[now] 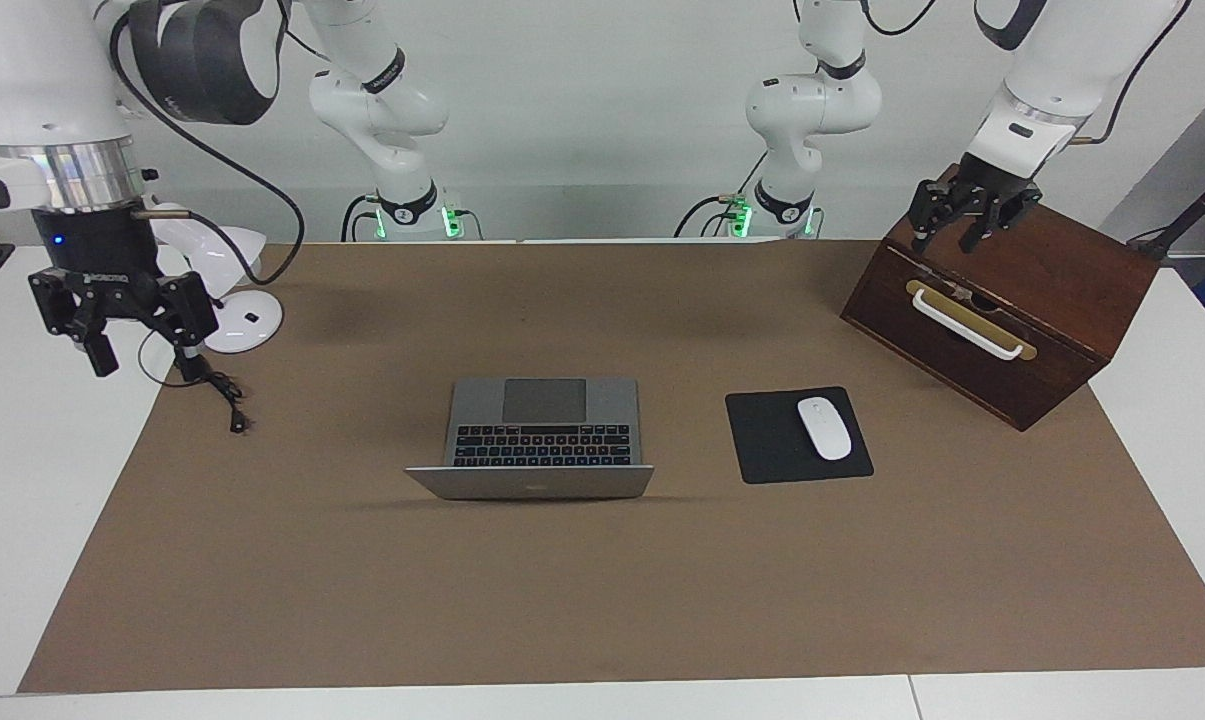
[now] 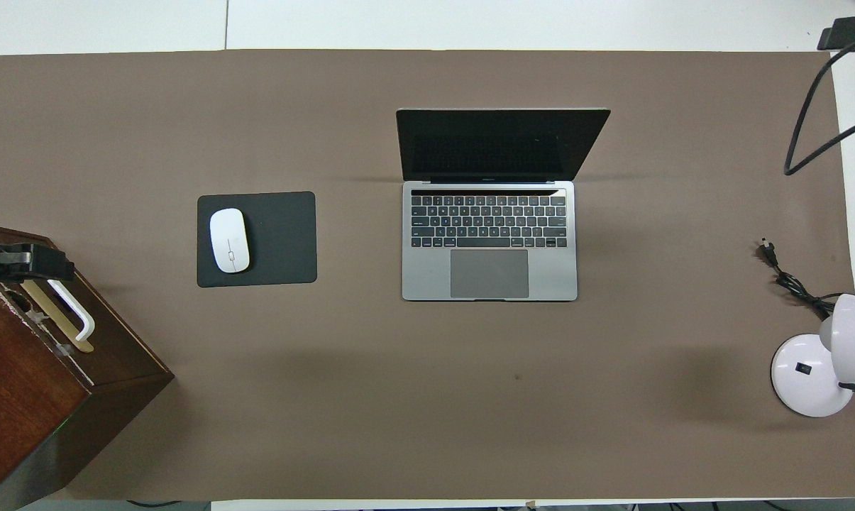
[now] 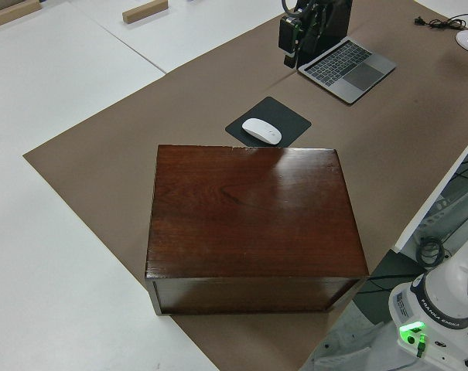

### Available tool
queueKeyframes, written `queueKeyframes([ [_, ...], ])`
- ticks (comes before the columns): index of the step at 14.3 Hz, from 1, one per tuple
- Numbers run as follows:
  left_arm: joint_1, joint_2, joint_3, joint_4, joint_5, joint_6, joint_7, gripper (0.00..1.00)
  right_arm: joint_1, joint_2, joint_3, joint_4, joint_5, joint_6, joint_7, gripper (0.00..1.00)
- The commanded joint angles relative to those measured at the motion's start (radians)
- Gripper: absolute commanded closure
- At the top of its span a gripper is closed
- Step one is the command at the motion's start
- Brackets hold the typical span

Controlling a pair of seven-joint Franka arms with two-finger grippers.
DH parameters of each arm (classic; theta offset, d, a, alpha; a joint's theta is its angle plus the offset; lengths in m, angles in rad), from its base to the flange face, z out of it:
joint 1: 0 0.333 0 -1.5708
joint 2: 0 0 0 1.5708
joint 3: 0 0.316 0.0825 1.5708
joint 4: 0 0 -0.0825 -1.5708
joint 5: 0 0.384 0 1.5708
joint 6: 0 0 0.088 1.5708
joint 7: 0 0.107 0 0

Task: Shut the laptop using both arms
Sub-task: 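Reach the right gripper toward the laptop lid while the left gripper advances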

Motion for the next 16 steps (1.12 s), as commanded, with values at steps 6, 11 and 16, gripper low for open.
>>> queueKeyframes([
  [6, 0.007, -0.008, -0.009, -0.015, 0.015, 0.089, 0.01, 1.0, 0.131, 0.269, 0.003, 0.227, -0.067, 0.186, 0.034, 1.0],
  [11, -0.055, -0.017, -0.016, -0.063, 0.015, 0.178, 0.021, 1.0, 0.243, 0.346, -0.003, 0.294, -0.163, 0.205, 0.182, 1.0],
  [16, -0.16, -0.095, -0.018, -0.253, -0.001, 0.431, 0.004, 1.0, 0.35, 0.374, -0.001, 0.313, -0.285, 0.191, 0.388, 1.0],
])
